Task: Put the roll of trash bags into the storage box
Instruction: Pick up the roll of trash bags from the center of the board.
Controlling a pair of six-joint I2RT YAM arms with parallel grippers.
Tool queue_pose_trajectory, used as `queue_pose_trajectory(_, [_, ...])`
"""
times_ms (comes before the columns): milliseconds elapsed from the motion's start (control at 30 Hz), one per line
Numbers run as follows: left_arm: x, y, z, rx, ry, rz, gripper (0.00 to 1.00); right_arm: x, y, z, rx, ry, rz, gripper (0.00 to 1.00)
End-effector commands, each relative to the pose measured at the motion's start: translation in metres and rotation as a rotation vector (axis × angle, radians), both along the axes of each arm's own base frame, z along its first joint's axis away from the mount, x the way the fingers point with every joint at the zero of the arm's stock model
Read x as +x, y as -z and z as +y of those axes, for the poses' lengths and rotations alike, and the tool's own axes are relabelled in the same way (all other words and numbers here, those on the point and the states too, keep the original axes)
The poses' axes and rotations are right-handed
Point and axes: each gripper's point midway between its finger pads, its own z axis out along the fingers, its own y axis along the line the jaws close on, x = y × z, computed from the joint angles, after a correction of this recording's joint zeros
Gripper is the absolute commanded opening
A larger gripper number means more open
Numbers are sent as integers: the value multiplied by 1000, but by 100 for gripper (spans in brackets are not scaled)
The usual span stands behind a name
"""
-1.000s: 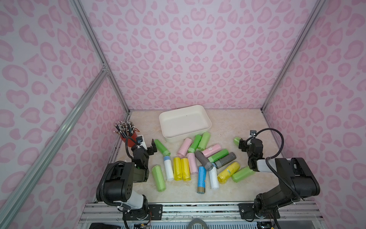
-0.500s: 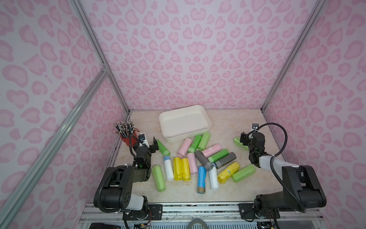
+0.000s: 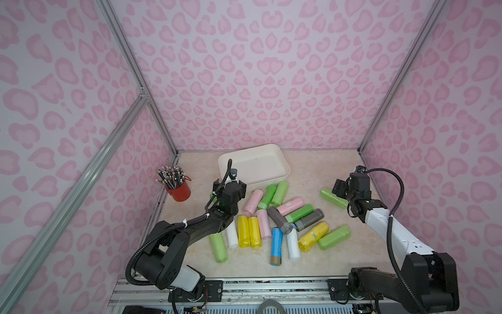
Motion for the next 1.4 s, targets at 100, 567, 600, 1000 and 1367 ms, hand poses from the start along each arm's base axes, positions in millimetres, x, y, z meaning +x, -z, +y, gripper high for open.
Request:
queue_pose_trajectory(100, [-18, 23, -18, -96, -19, 137, 99, -45, 29, 31, 57, -93, 272, 91])
queue_pose_trajectory(567, [-49, 11, -29, -336, 68, 201, 99, -95, 48, 173, -33, -554, 521, 93])
queue_pose_trajectory(600, [-51, 10, -27, -360, 69, 202, 99, -98, 49, 183, -31, -581, 530, 91])
queue_pose_trajectory(1000, [-73, -20, 4, -618, 70, 157, 99, -116, 63, 259, -64, -795, 607, 72])
queue_pose_trajectory(1367, [-80, -30, 4, -642, 101, 170, 99, -131, 92, 277, -136, -865, 693, 71])
